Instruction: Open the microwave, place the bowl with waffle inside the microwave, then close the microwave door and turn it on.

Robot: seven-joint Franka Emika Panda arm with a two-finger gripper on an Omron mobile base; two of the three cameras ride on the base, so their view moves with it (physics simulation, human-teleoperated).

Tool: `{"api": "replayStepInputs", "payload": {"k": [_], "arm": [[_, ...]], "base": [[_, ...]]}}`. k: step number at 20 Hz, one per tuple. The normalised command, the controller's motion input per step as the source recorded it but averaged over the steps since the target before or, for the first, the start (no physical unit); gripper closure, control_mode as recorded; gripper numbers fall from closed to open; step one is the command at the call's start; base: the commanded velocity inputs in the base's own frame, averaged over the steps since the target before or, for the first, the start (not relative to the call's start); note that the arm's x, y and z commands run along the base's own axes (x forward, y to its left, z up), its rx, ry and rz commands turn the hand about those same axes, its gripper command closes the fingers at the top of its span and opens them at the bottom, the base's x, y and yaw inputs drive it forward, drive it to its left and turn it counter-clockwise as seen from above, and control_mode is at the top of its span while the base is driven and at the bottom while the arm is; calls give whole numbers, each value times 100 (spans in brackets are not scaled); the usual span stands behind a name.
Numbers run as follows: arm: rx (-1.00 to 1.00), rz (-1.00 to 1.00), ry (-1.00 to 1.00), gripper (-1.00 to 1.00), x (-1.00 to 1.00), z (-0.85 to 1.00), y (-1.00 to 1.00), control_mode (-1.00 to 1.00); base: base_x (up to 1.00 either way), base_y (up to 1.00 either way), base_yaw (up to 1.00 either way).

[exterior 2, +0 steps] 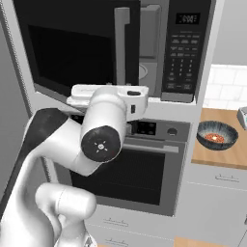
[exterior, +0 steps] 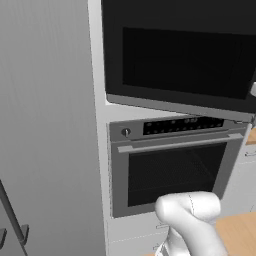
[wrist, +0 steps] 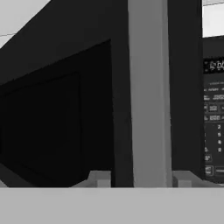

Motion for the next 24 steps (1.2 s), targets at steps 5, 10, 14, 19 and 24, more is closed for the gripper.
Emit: {"api": "replayStepInputs", "payload": {"k": [5,10,14,19,24], "arm": [[-31,-10,0,-100,-100,34,100,-100],[-26,-16,-3,-100,-100,19,78,-100],[-5,-19,-18,-100,-100,0,4,-100],[0,-23,-10,-100,-100,11,-43,-100],[3,-3,17,-100,-68,24,-87,-100]], "base": [[0,0,0],[0,0,0],[0,0,0],[0,0,0],[0,0,0]]}}
